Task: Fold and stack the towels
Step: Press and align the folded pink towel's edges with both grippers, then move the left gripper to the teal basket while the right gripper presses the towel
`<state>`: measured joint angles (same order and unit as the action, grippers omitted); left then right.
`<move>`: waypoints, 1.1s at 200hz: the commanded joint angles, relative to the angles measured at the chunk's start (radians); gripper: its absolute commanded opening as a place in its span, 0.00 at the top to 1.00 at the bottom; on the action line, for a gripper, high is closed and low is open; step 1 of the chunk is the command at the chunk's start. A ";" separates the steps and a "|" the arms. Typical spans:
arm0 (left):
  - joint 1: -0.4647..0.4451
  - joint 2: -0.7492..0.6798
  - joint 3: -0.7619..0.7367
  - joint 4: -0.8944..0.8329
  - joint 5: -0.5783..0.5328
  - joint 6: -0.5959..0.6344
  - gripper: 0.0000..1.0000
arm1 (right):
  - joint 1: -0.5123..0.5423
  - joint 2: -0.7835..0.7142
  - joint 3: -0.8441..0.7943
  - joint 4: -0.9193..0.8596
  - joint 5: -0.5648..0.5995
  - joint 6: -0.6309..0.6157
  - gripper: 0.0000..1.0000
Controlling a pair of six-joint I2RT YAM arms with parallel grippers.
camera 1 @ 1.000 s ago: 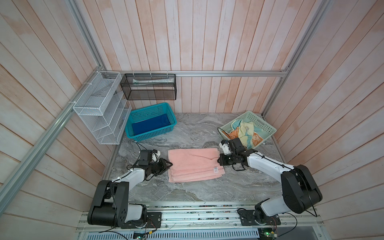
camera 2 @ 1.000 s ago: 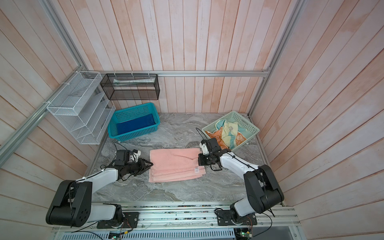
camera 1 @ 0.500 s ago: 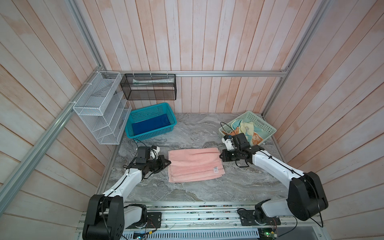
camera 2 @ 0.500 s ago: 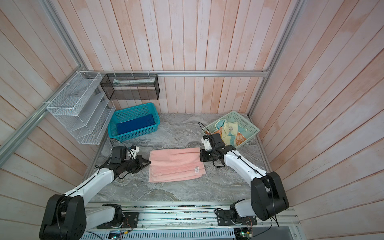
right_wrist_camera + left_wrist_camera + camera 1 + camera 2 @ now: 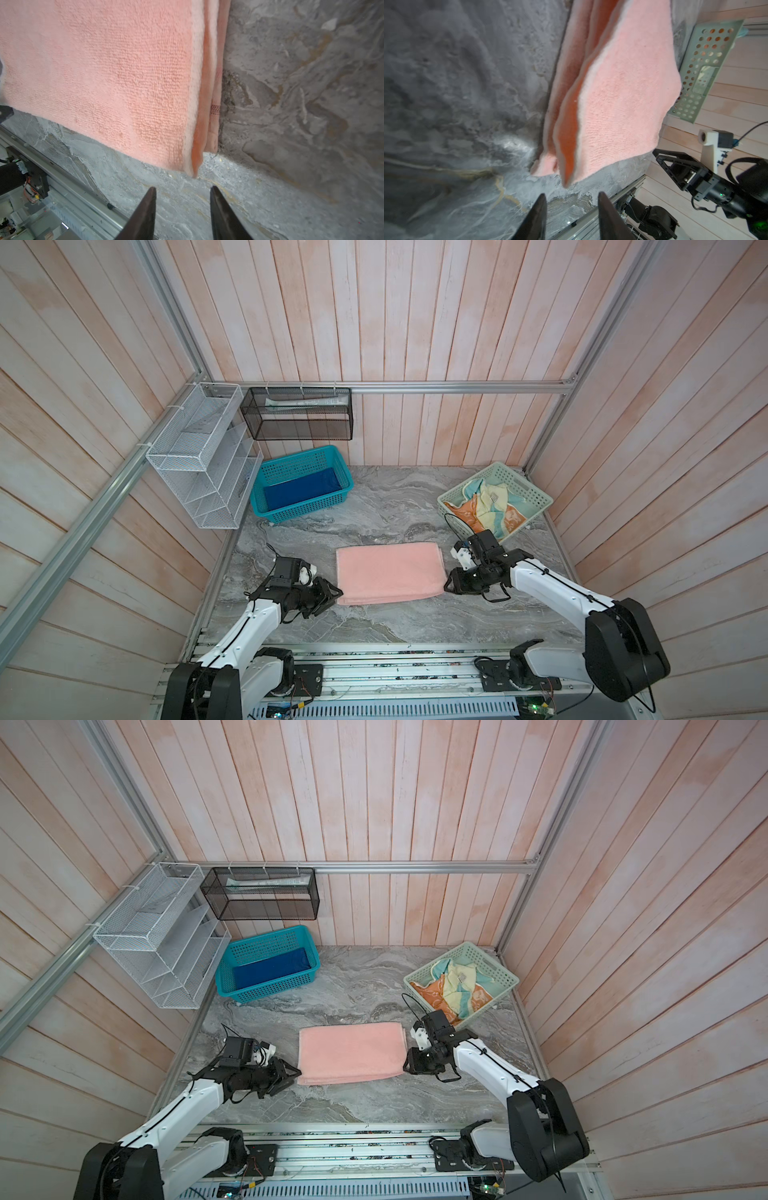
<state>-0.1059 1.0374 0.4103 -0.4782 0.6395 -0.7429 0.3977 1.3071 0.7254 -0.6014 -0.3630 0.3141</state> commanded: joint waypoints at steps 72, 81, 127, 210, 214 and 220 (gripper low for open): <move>0.001 0.450 0.668 0.053 -0.268 0.234 0.56 | 0.070 0.223 0.262 0.090 0.033 -0.006 0.52; 0.003 0.532 0.766 0.066 -0.283 0.247 0.56 | 0.095 0.263 0.278 0.107 0.026 -0.006 0.52; 0.033 0.923 1.243 0.082 -0.342 0.277 0.59 | 0.191 0.426 0.323 0.155 0.018 0.006 0.52; -0.001 1.048 1.289 -0.022 -0.322 0.347 0.61 | 0.217 0.402 0.196 0.155 0.018 0.020 0.53; -0.005 1.033 1.263 -0.022 -0.321 0.351 0.61 | 0.217 0.395 0.182 0.157 0.019 0.020 0.52; -0.013 1.007 1.224 -0.023 -0.318 0.353 0.61 | 0.217 0.386 0.167 0.158 0.023 0.022 0.53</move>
<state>-0.0834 2.1349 1.7477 -0.4484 0.3092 -0.4309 0.6067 1.7195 0.9695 -0.3893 -0.3500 0.3290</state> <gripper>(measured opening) 0.393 0.474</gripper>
